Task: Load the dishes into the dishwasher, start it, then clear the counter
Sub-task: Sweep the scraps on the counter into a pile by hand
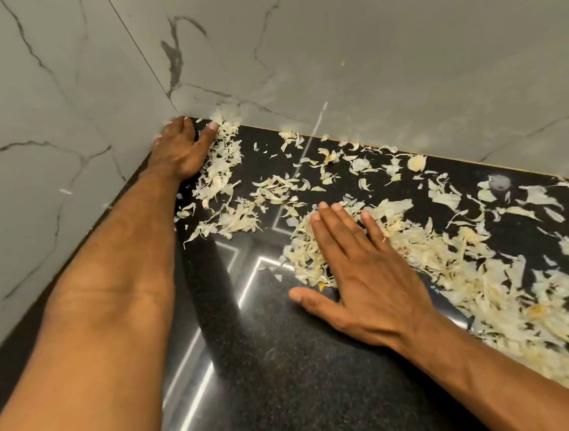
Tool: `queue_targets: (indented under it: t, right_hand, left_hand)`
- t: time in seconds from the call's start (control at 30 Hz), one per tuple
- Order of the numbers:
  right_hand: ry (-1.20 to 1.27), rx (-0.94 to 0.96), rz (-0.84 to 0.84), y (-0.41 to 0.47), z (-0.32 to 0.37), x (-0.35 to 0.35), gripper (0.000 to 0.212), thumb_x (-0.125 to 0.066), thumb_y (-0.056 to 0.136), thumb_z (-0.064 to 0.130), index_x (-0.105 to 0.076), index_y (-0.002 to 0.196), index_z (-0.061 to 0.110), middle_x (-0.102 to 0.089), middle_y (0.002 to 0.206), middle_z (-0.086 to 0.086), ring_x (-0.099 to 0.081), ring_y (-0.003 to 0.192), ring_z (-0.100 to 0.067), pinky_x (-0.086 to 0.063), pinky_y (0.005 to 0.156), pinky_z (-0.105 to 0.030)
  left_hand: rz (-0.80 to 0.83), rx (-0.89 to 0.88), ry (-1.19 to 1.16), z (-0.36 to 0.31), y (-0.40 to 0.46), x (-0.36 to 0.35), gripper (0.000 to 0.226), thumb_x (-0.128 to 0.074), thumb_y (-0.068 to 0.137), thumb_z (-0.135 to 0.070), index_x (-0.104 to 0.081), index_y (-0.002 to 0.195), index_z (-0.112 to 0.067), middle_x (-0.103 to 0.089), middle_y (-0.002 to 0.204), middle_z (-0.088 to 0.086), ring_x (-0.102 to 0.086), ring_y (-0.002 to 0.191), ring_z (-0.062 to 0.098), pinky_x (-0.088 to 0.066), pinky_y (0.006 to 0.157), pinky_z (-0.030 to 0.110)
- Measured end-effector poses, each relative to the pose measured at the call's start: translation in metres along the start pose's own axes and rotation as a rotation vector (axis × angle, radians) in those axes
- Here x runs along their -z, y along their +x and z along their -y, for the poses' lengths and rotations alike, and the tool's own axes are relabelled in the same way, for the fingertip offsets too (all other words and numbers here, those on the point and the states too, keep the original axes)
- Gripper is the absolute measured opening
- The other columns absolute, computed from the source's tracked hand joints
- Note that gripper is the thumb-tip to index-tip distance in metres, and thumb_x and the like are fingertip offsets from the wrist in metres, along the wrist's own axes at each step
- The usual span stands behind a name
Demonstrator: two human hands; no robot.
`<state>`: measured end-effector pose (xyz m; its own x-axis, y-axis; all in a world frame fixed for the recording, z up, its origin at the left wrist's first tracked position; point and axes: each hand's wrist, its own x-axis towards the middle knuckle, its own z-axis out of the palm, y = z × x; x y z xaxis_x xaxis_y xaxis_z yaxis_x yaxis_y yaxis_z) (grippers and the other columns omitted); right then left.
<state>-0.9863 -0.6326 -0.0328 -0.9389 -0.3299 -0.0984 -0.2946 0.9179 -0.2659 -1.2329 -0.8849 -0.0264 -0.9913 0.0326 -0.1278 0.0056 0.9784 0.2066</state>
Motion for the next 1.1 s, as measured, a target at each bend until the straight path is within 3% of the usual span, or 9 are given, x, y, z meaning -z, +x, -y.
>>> queue_targets:
  t: [0.13,0.2,0.27,0.4,0.63,0.8,0.9,0.97,1.1]
  right_hand:
    - [0.002,0.002,-0.022,-0.001,0.0,0.0,0.095,0.002,0.083,0.083,0.024,0.148,0.018,0.03,0.155,-0.002,0.031,0.142,-0.019,0.026,0.112,-0.034]
    - [-0.002,-0.006,-0.016,-0.001,0.0,0.0,0.095,0.002,0.082,0.083,0.027,0.147,0.018,0.031,0.155,-0.002,0.031,0.142,-0.019,0.025,0.113,-0.035]
    - [-0.007,-0.008,-0.006,-0.002,-0.001,0.0,0.095,0.001,0.082,0.083,0.03,0.146,0.018,0.034,0.154,-0.002,0.033,0.141,-0.019,0.026,0.112,-0.035]
    - [0.004,-0.008,-0.011,0.0,-0.001,0.0,0.095,-0.001,0.083,0.083,0.028,0.146,0.019,0.033,0.154,-0.002,0.033,0.141,-0.018,0.025,0.113,-0.035]
    - [-0.017,-0.017,0.026,-0.004,0.002,0.006,0.097,0.004,0.079,0.082,0.031,0.146,0.017,0.036,0.153,-0.002,0.034,0.141,-0.017,0.025,0.113,-0.036]
    - [-0.024,-0.02,0.029,-0.005,0.003,0.009,0.098,0.006,0.078,0.082,0.028,0.147,0.016,0.033,0.154,-0.003,0.03,0.143,-0.017,0.024,0.113,-0.036]
    - [-0.03,-0.021,0.024,-0.004,0.002,0.007,0.099,0.007,0.077,0.082,0.027,0.148,0.016,0.032,0.155,-0.004,0.029,0.143,-0.017,0.023,0.113,-0.036]
    - [-0.027,-0.018,0.013,-0.003,0.001,0.006,0.1,0.009,0.076,0.083,0.027,0.148,0.016,0.031,0.155,-0.004,0.028,0.143,-0.017,0.023,0.113,-0.036]
    - [-0.038,-0.018,0.013,-0.002,0.001,0.004,0.098,0.008,0.077,0.082,0.028,0.146,0.016,0.032,0.153,-0.003,0.029,0.143,-0.017,0.023,0.113,-0.037]
  left_hand:
    - [0.048,-0.23,-0.064,-0.006,-0.018,0.007,0.073,-0.019,0.096,-0.066,-0.017,0.155,-0.022,-0.011,0.162,0.001,-0.006,0.149,0.018,-0.005,0.118,0.042]
    - [-0.016,-0.319,-0.071,-0.007,-0.02,0.009,0.068,-0.024,0.098,-0.062,-0.021,0.154,-0.024,-0.016,0.161,0.002,-0.01,0.148,0.018,-0.008,0.118,0.042]
    - [-0.073,-0.284,-0.063,-0.007,-0.015,0.007,0.066,-0.022,0.1,-0.059,-0.018,0.154,-0.022,-0.014,0.162,0.004,-0.011,0.148,0.02,-0.007,0.119,0.043]
    - [0.037,-0.096,0.032,-0.001,-0.004,-0.003,0.078,-0.008,0.094,-0.069,-0.003,0.155,-0.021,0.003,0.163,-0.001,0.004,0.149,0.017,0.003,0.12,0.046]
    - [0.096,-0.302,0.135,-0.025,-0.029,-0.009,0.084,-0.002,0.088,-0.074,0.003,0.155,-0.023,0.008,0.162,-0.002,0.009,0.148,0.018,0.008,0.118,0.05]
    - [0.173,-0.485,0.156,-0.053,-0.059,-0.012,0.11,0.011,0.067,-0.09,0.003,0.154,-0.023,0.008,0.162,-0.003,0.009,0.148,0.013,0.007,0.12,0.046]
    - [0.14,-0.58,0.126,-0.06,-0.072,-0.009,0.102,0.006,0.074,-0.085,0.001,0.155,-0.023,0.004,0.162,-0.004,0.006,0.148,0.011,0.007,0.12,0.041]
    - [0.067,-0.497,0.01,-0.049,-0.072,-0.004,0.089,0.0,0.084,-0.075,-0.001,0.155,-0.022,0.003,0.162,-0.003,0.005,0.148,0.01,0.007,0.118,0.038]
    - [0.009,-0.159,-0.049,0.009,-0.068,0.0,0.071,-0.008,0.097,-0.063,-0.003,0.155,-0.022,0.003,0.162,-0.002,0.003,0.149,0.012,0.005,0.119,0.04]
